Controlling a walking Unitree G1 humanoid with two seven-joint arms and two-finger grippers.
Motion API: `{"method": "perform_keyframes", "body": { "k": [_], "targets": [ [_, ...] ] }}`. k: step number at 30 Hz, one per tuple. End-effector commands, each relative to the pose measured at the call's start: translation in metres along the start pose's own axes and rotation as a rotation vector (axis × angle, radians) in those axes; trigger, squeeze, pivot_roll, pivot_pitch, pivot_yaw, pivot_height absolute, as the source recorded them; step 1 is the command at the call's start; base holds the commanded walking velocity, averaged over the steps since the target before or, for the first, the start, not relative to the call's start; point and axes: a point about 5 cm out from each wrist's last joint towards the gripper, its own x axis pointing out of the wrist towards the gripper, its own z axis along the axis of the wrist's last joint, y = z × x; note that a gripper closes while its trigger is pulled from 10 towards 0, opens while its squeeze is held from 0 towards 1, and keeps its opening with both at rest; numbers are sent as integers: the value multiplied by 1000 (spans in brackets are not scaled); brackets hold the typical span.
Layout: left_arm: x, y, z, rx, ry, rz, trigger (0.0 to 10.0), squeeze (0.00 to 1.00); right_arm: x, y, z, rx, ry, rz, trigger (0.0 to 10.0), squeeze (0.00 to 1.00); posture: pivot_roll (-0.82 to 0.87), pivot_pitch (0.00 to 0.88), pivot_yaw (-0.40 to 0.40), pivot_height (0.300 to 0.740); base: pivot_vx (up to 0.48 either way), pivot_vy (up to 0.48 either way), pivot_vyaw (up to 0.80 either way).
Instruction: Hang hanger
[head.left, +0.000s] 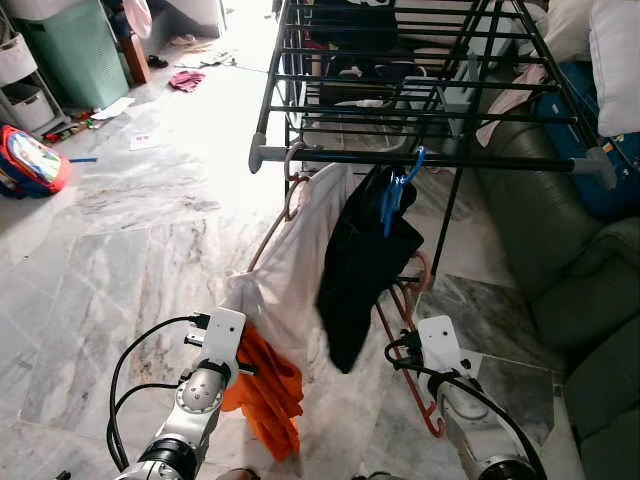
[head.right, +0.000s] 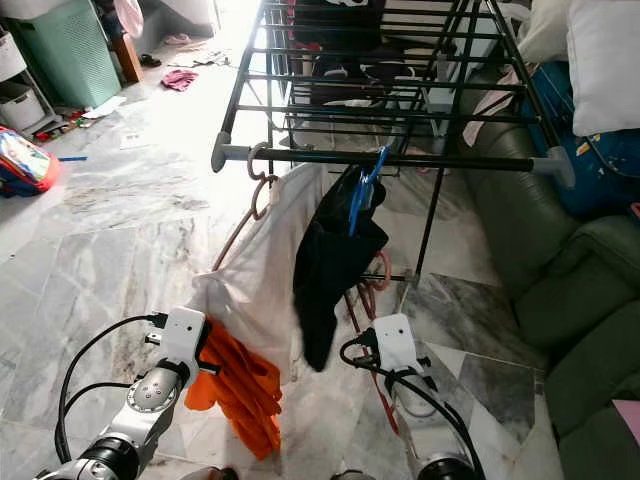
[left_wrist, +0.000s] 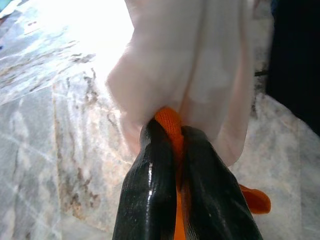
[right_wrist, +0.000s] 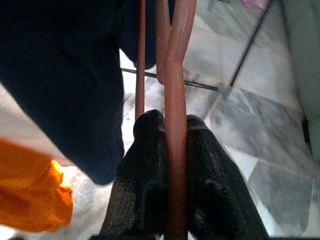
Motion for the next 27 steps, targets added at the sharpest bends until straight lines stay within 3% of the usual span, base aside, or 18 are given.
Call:
{"method": "perform_keyframes", "body": {
  "k": [1, 9, 27],
  "targets": [
    [-2, 3, 0, -8, -20, 12, 10000, 0, 1, -14, 2, 99, -1, -116, 10000, 0, -41, 56, 12, 740, 0, 0, 0],
    [-1, 2, 7, -24, -63, -6, 10000, 0, -3, -28, 0, 167, 7, -235, 10000, 0, -73, 90, 34, 740, 0, 0, 0],
    [-1, -4, 11, -24, -73, -33, 10000, 0, -11, -20, -10, 183, 52, -218, 10000, 0, -89, 129, 34, 740, -289, 0, 0]
  ]
}}
